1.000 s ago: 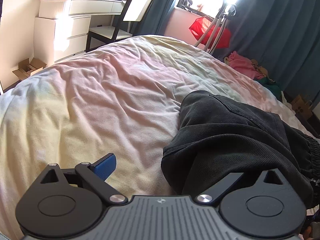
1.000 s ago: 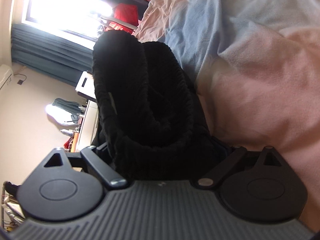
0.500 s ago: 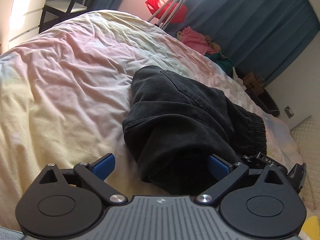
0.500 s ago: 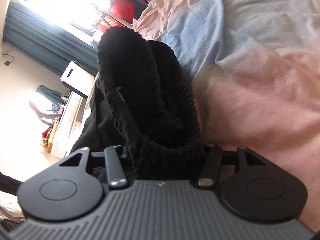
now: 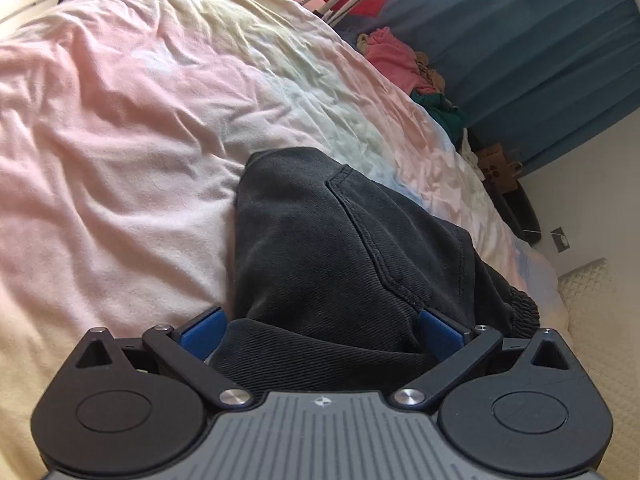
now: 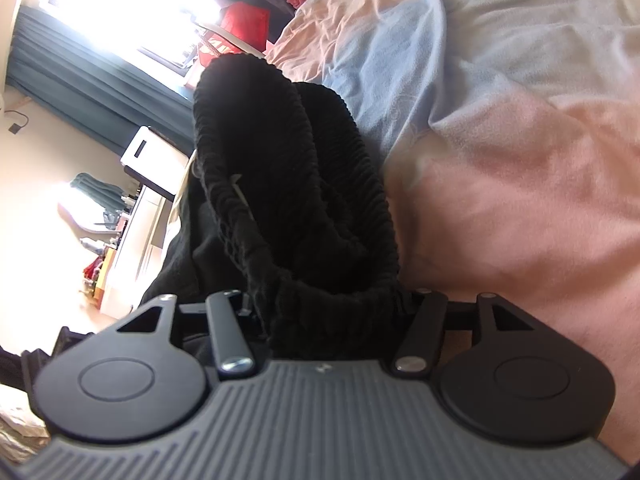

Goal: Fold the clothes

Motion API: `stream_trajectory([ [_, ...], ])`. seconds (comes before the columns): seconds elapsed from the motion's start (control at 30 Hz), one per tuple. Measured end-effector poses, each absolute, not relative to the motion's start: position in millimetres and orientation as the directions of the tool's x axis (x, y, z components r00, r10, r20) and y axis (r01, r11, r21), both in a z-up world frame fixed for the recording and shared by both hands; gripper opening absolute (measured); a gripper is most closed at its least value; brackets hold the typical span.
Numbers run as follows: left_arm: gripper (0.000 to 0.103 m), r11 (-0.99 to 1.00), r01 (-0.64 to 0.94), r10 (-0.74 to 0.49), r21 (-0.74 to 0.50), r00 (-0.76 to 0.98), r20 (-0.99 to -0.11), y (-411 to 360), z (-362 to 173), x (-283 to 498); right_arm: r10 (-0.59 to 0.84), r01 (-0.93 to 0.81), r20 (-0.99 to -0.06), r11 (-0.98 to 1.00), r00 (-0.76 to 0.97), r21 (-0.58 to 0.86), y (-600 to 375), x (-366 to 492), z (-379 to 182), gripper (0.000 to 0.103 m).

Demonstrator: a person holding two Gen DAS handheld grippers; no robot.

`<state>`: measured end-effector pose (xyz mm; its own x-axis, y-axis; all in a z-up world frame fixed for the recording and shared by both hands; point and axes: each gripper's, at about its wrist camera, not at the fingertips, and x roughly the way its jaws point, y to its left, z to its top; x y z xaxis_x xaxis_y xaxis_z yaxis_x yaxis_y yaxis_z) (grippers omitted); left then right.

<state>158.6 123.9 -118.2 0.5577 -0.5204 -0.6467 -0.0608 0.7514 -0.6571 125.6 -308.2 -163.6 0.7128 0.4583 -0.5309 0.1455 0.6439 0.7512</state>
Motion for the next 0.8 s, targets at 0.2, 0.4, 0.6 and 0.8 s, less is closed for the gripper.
stream_trajectory([
  [0.2, 0.103, 0.730, -0.078, -0.536, -0.679, 0.550, -0.640, 124, -135, 161, 0.459, 0.159, -0.523, 0.623, 0.718, 0.766, -310, 126, -167, 0.061],
  [0.4, 0.103, 0.708, -0.086, -0.559, -0.701, 0.540, -0.630, 122, -138, 160, 0.444, 0.153, -0.532, 0.647, 0.721, 0.747, -307, 123, -162, 0.061],
  [0.6, 0.097, 0.720, -0.070, -0.542, -0.690, 0.564, -0.623, 120, -136, 155, 0.410, 0.144, -0.546, 0.689, 0.731, 0.710, -299, 121, -153, 0.059],
  [0.8, 0.080, 0.736, -0.043, -0.518, -0.676, 0.607, -0.603, 118, -126, 143, 0.355, 0.100, -0.543, 0.763, 0.761, 0.638, -286, 114, -130, 0.052],
])
